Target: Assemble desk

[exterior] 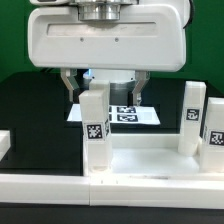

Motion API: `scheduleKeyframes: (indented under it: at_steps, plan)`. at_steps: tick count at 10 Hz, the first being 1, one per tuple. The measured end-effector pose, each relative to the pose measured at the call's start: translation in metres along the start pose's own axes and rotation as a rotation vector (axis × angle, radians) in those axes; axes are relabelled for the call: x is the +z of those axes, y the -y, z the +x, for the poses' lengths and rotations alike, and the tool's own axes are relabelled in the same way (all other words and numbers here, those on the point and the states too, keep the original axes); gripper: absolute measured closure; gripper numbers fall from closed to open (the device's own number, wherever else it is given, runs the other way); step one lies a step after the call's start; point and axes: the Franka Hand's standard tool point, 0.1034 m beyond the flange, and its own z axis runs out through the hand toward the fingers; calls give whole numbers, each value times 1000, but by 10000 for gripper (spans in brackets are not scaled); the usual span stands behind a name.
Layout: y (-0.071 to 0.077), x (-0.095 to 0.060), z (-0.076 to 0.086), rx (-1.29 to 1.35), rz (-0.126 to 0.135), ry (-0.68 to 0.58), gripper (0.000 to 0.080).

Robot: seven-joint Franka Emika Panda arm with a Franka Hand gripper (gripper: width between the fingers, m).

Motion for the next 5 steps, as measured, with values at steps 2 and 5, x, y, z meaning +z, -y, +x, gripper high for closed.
scheduleKeyframes:
  at_steps: [2,5]
  plan:
    - [-1,0,0,23,0,0,380]
    - [-2,0,1,219,0,-1,515]
